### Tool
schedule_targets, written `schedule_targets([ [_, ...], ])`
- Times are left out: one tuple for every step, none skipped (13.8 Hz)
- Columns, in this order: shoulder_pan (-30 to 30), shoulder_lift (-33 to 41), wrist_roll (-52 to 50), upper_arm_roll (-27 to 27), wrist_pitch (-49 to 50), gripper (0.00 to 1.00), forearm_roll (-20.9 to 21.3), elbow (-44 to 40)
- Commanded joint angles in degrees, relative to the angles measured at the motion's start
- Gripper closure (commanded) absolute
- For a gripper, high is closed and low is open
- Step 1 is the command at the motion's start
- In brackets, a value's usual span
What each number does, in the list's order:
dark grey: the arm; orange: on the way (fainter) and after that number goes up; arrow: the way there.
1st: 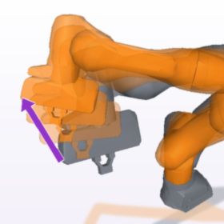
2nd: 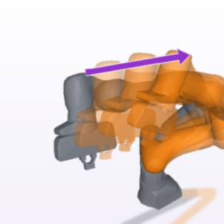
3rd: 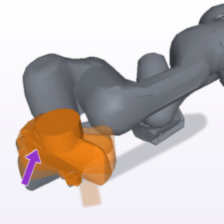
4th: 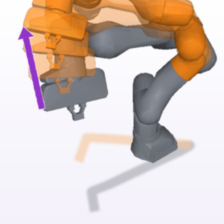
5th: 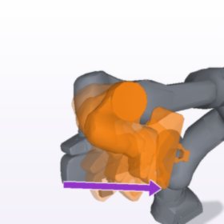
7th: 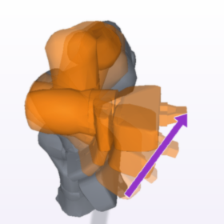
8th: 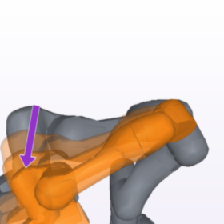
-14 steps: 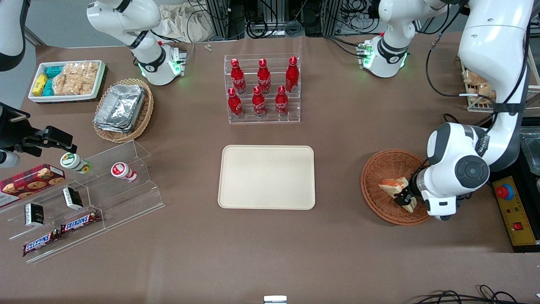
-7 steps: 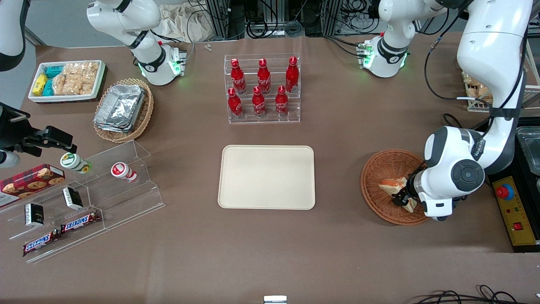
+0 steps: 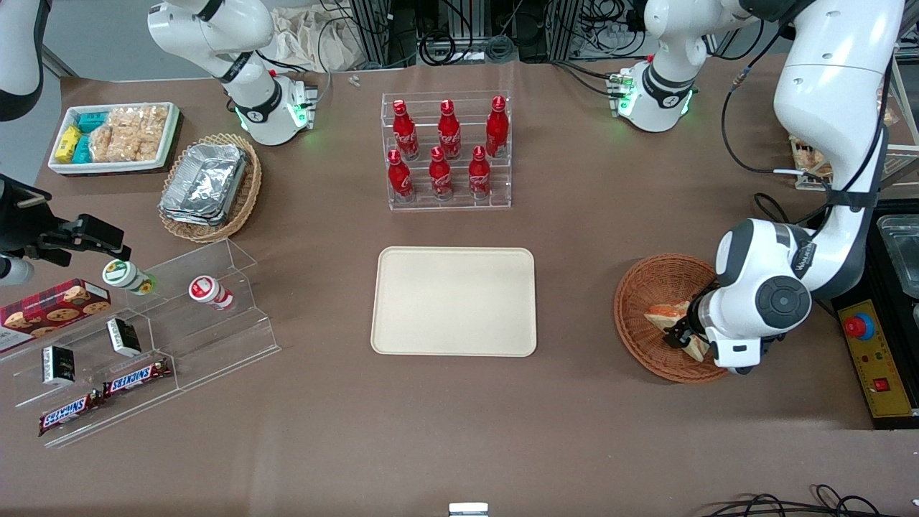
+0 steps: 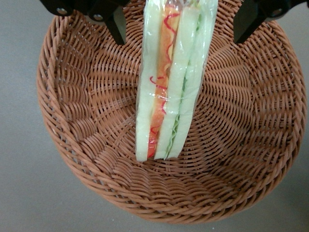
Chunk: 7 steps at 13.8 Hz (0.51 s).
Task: Place sandwich from basket to tray
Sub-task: 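Lower the left gripper and close it on the wrapped sandwich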
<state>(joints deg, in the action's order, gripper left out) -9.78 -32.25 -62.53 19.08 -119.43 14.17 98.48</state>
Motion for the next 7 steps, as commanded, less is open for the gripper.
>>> schedule_targets([
  [-0.2, -1.1, -1.8, 0.3, -2.3, 0.0, 1.6, 0.6],
  [-0.2, -1.4, -1.9, 0.3, -3.2, 0.02, 2.1, 0.6],
  [-0.2, -1.4, -2.2, 0.3, -3.2, 0.15, 2.2, 0.5],
  [-0.2, -1.6, -2.8, 0.3, -3.2, 0.32, 2.4, 0.5],
  [-0.1, -1.7, -2.9, 0.3, -3.3, 0.5, 2.4, 0.5],
  [0.0, -1.8, -3.0, 0.3, -3.3, 0.66, 2.4, 0.5],
  [0.0, -1.8, -3.0, 0.3, -3.3, 0.78, 2.4, 0.4],
])
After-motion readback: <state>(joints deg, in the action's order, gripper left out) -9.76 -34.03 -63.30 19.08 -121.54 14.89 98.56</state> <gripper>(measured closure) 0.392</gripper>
